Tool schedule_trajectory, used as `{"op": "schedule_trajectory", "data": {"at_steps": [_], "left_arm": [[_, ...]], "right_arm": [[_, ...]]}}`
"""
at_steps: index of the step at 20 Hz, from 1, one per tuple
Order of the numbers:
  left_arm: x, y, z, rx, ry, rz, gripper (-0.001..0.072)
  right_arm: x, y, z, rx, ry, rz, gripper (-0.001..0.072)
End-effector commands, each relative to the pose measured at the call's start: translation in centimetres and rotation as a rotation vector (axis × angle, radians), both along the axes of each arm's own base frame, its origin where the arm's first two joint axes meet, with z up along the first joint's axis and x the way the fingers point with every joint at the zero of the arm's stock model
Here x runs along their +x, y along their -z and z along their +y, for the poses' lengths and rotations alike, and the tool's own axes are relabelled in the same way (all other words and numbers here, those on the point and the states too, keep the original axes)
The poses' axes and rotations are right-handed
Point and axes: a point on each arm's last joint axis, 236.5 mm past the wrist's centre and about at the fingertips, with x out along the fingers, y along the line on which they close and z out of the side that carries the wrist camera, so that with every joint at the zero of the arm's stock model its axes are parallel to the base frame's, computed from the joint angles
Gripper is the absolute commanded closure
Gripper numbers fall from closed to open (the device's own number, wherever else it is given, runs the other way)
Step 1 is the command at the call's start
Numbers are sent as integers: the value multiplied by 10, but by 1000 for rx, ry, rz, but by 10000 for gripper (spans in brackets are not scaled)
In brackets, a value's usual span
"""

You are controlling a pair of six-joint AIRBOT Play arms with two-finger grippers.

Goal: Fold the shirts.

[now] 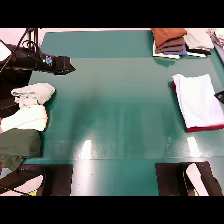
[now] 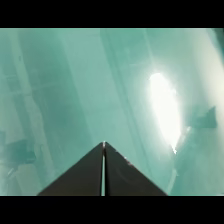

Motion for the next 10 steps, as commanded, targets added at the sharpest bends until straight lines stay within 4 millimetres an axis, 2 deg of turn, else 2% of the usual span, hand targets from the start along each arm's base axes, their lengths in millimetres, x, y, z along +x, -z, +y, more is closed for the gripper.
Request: {"op": "schedule_trajectory", "data": {"at_steps": [1, 4, 10], "left_arm": [[-1, 1, 0, 3, 3, 1, 684], [3, -2, 0, -4, -5, -15, 684], [4, -3, 0, -6, -8, -20, 684]], "right_arm": [[-12, -2, 9, 15, 27, -39, 149], [5, -28, 41, 28, -50, -148, 149], [31, -44, 150, 31, -390, -230, 151]]}}
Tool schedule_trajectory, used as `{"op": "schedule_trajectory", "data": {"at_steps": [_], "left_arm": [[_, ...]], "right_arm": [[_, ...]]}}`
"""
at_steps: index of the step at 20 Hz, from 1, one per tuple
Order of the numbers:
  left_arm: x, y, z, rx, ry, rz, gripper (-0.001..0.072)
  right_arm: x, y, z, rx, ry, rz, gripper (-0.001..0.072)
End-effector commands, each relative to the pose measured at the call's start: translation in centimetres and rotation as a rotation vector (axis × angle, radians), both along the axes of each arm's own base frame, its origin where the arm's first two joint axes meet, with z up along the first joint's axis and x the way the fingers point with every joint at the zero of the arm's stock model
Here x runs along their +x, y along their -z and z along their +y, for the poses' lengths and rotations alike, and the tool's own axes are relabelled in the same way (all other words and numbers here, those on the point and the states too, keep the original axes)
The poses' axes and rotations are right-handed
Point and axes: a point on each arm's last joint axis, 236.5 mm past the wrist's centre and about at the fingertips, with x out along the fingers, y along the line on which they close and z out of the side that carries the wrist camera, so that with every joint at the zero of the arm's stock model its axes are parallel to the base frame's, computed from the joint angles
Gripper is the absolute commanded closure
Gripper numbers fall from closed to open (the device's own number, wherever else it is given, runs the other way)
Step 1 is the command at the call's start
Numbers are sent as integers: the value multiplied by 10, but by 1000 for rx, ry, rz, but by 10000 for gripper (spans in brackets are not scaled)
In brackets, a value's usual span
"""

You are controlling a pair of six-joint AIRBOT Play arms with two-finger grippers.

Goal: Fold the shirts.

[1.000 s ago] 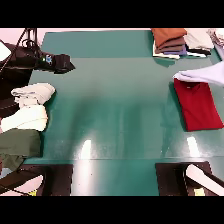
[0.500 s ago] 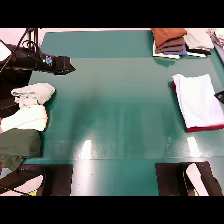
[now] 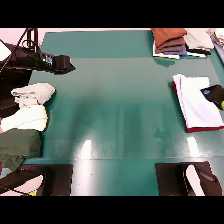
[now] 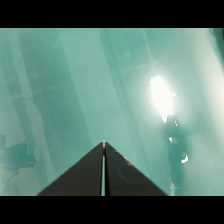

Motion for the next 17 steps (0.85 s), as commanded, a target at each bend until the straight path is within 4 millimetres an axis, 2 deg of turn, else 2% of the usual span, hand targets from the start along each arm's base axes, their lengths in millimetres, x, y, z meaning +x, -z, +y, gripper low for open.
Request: {"op": "schedule_trajectory", "data": {"at_steps": [1, 3, 4, 5, 6, 7, 8, 9, 14, 17], "left_arm": [[1, -1, 0, -2, -1, -3, 684], [1, -1, 0, -2, -1, -3, 684], [1, -1, 0, -2, -1, -4, 684], [1, -1, 0, -2, -2, -5, 684], [1, -1, 0, -2, -2, -5, 684], [1, -1, 0, -2, -2, -5, 684], [1, -1, 0, -3, -2, -5, 684], [1, -1, 0, -2, -2, -5, 684], [1, -1, 0, -2, -2, -5, 684], [1, -1, 0, -3, -2, -5, 684]], "right_arm": [[10, -15, 62, -9, -176, -79, 155], [11, -16, 91, -6, -257, -95, 169], [11, -9, 104, 4, -306, -63, 245], [10, 2, 116, 16, -352, -13, 374], [10, 11, 126, 25, -391, 28, 410], [14, 17, 137, 29, -426, 53, 412], [18, 20, 146, 29, -453, 68, 521], [21, 22, 153, 31, -474, 77, 701], [39, 19, 179, 31, -542, 92, 697], [45, 15, 185, 32, -557, 87, 697]]}}
